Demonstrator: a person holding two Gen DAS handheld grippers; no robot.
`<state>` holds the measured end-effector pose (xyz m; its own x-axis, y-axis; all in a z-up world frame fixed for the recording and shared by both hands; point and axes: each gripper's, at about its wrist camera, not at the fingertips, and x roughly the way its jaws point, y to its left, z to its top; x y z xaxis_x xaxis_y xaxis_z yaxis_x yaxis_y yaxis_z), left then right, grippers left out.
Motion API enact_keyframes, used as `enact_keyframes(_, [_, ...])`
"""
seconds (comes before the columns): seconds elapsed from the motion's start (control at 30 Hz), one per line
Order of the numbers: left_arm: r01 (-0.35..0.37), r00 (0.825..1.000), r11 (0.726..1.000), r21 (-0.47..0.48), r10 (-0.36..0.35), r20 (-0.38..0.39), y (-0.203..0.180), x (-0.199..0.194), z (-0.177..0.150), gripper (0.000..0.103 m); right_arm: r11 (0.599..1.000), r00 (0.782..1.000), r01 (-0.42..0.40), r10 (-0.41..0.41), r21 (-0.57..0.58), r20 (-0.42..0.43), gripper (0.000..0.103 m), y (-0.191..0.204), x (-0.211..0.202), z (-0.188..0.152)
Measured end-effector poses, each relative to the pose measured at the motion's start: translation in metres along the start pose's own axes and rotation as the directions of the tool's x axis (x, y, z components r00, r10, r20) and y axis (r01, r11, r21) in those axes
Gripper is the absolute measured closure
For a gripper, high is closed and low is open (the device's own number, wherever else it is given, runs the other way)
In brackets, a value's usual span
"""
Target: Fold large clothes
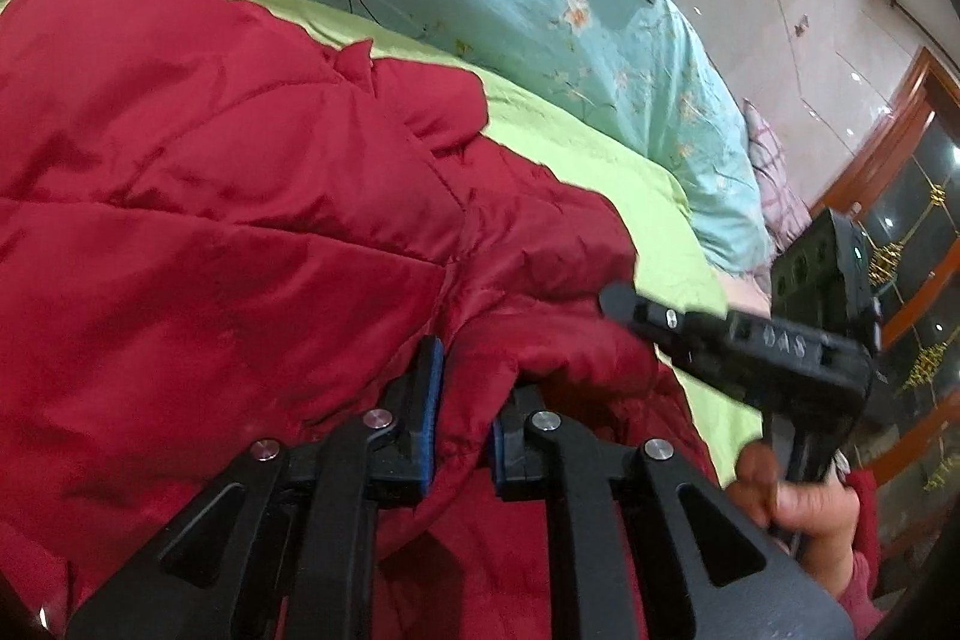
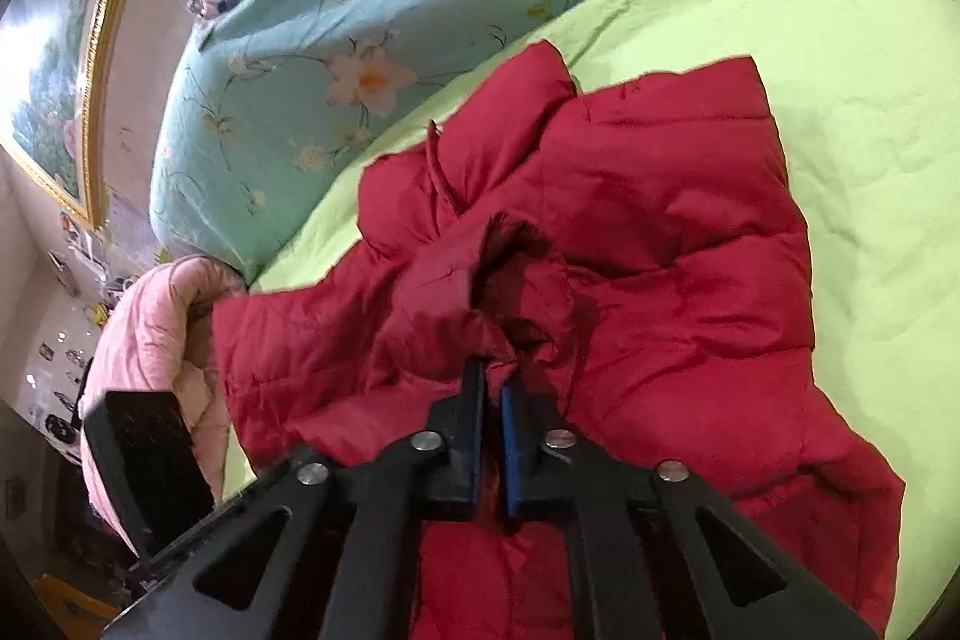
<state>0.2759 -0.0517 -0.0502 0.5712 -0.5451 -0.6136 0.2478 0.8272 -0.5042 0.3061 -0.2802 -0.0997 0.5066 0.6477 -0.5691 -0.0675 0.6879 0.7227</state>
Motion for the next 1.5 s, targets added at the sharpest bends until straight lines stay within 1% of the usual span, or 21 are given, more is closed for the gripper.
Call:
enact_keyframes(0.13, [0.011, 1.0, 1.0, 0.026, -0.011, -0.012, -0.003, -0.02, -0.009, 0.089, 0.998, 1.0, 0.007, -0.006, -0.055, 0.014, 0.1, 0.01, -0.005, 0.002])
enact_keyframes(0.17, [0.017, 1.0, 0.999, 0.029, -0.016, -0.015, -0.003, -0.026, -0.011, 0.085, 0.997, 1.0, 0.018, -0.017, -0.073, 0.017, 0.101, 0.014, -0.006, 0.002])
enact_keyframes(0.23, [0.02, 0.999, 0.999, 0.031, -0.019, -0.025, -0.002, -0.033, -0.013, 0.076, 0.994, 0.999, 0.041, -0.038, -0.1, 0.027, 0.101, 0.02, -0.007, 0.003])
enact_keyframes(0.27, [0.025, 0.999, 0.999, 0.031, -0.024, -0.029, -0.001, -0.037, -0.014, 0.064, 0.993, 0.998, 0.054, -0.05, -0.109, 0.036, 0.101, 0.022, -0.009, 0.004])
enact_keyframes(0.3, [0.022, 0.999, 0.999, 0.031, -0.021, -0.025, 0.0, -0.04, -0.014, 0.059, 0.991, 0.997, 0.069, -0.064, -0.114, 0.05, 0.101, 0.024, -0.011, 0.005])
enact_keyframes(0.4, [0.005, 1.0, 0.999, 0.033, -0.005, 0.01, 0.005, -0.058, -0.012, 0.059, 0.991, 0.993, 0.089, -0.081, -0.1, 0.083, 0.101, 0.017, -0.023, 0.013])
enact_keyframes(0.5, [-0.045, 0.995, 0.999, 0.009, 0.044, 0.086, 0.016, -0.077, -0.001, 0.059, 0.99, 0.988, 0.113, -0.102, -0.088, 0.114, 0.101, 0.009, -0.036, 0.021])
enact_keyframes(0.53, [-0.07, 0.991, 0.998, -0.009, 0.07, 0.114, 0.024, -0.083, 0.006, 0.059, 0.989, 0.987, 0.117, -0.106, -0.085, 0.123, 0.101, 0.007, -0.04, 0.023])
enact_keyframes(0.67, [-0.12, 0.98, 0.989, -0.084, 0.131, 0.148, 0.057, -0.084, 0.026, 0.059, 0.99, 0.975, 0.122, -0.107, -0.067, 0.195, 0.101, 0.0, -0.068, 0.029])
enact_keyframes(0.73, [-0.148, 0.977, 0.983, -0.109, 0.163, 0.139, 0.074, -0.076, 0.035, 0.059, 0.989, 0.966, 0.131, -0.113, -0.064, 0.233, 0.101, -0.003, -0.082, 0.028])
enact_keyframes(0.83, [-0.18, 0.975, 0.977, -0.117, 0.192, 0.107, 0.092, -0.059, 0.04, 0.059, 0.985, 0.957, 0.164, -0.145, -0.056, 0.25, 0.101, -0.013, -0.087, 0.022])
enact_keyframes(0.93, [-0.236, 0.97, 0.966, -0.107, 0.241, 0.042, 0.101, -0.037, 0.039, 0.059, 0.979, 0.957, 0.199, -0.187, -0.034, 0.222, 0.101, -0.026, -0.076, 0.017])
enact_keyframes(1.03, [-0.251, 0.968, 0.964, -0.084, 0.253, 0.012, 0.104, -0.026, 0.035, 0.059, 0.964, 0.95, 0.262, -0.25, -0.042, 0.186, 0.101, -0.039, -0.056, 0.011])
enact_keyframes(1.2, [-0.281, 0.959, 0.958, -0.056, 0.282, 0.005, 0.102, -0.02, 0.029, 0.059, 0.947, 0.944, 0.316, -0.308, -0.058, 0.115, 0.1, -0.05, -0.029, 0.005])
enact_keyframes(1.23, [-0.283, 0.959, 0.958, -0.053, 0.284, 0.004, 0.102, -0.019, 0.029, 0.059, 0.946, 0.942, 0.321, -0.314, -0.048, 0.116, 0.094, -0.05, -0.031, 0.006])
enact_keyframes(1.3, [-0.286, 0.958, 0.957, -0.047, 0.286, 0.003, 0.101, -0.019, 0.031, 0.059, 0.935, 0.927, 0.353, -0.346, -0.026, 0.146, 0.091, -0.043, -0.045, 0.008])
enact_keyframes(1.37, [-0.287, 0.958, 0.957, -0.044, 0.288, 0.005, 0.101, -0.019, 0.031, 0.059, 0.932, 0.915, 0.362, -0.347, -0.037, 0.206, 0.087, -0.029, -0.063, 0.011])
enact_keyframes(1.4, [-0.289, 0.957, 0.956, -0.043, 0.289, 0.006, 0.101, -0.019, 0.03, 0.059, 0.935, 0.915, 0.349, -0.327, -0.057, 0.236, 0.084, -0.018, -0.07, 0.011])
enact_keyframes(1.43, [-0.293, 0.956, 0.955, -0.041, 0.293, 0.007, 0.1, -0.018, 0.03, 0.059, 0.941, 0.921, 0.328, -0.297, -0.09, 0.253, 0.076, -0.007, -0.073, 0.012])
enact_keyframes(1.47, [-0.298, 0.954, 0.954, -0.039, 0.299, 0.007, 0.099, -0.017, 0.03, 0.058, 0.943, 0.928, 0.31, -0.273, -0.119, 0.254, 0.064, 0.001, -0.072, 0.013])
enact_keyframes(1.5, [-0.302, 0.953, 0.952, -0.036, 0.303, 0.006, 0.099, -0.017, 0.029, 0.055, 0.943, 0.941, 0.284, -0.239, -0.174, 0.238, 0.06, 0.015, -0.066, 0.014])
